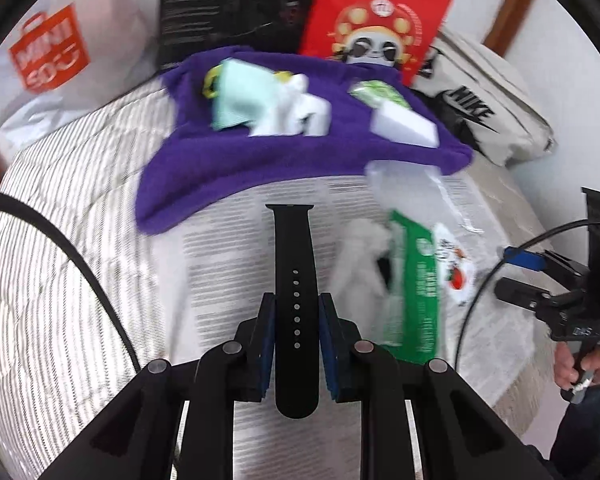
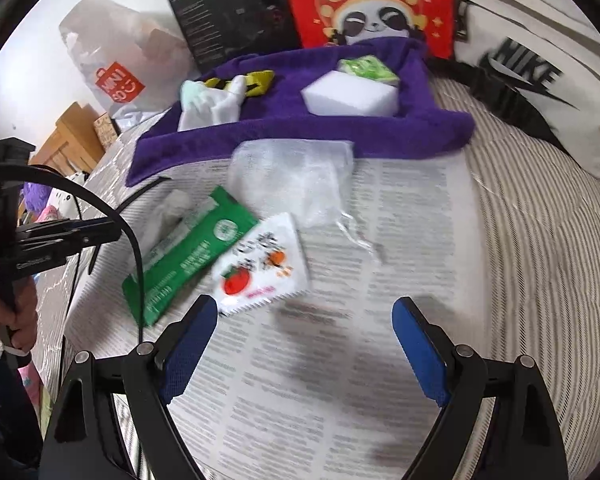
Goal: Organize soft objects
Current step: 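Lower the right tool onto the white tissue beside the green packet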
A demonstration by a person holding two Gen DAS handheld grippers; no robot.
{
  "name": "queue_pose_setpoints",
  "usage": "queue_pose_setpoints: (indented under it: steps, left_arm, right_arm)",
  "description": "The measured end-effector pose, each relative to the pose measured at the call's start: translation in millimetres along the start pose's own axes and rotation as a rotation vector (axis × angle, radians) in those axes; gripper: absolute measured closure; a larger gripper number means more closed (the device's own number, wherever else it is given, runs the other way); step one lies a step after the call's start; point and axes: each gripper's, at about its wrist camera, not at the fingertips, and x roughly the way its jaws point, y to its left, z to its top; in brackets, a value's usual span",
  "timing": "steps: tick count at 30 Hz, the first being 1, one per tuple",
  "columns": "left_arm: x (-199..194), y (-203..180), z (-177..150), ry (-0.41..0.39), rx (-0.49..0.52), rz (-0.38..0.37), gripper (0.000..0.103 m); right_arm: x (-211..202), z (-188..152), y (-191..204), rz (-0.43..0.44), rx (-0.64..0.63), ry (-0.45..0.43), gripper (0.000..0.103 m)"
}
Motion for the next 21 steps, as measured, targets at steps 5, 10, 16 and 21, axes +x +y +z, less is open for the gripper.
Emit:
queue_pose_setpoints:
  steps: [5, 10, 16, 21]
  left_arm:
    - [7, 21, -7, 0.013, -0.049, 0.057, 0.083]
    - [3, 34, -13, 0.002, -0.071, 0.064, 0.083]
    - [-2, 44, -17, -0.007, -0.099, 0.048, 0.083]
    - [-5, 49, -20, -0.011, -0.120, 0.036, 0.083]
  right_arm:
    - [13, 17, 26, 0.006, -0.048, -0.005, 0.014]
    - [28, 38, 61, 0.018, -0.131, -0.019, 0.014]
    - [54, 52, 99, 0.055, -0.233, -0.009, 0.014]
    - [74, 53, 117, 0.031, -0.309, 0.004, 0.014]
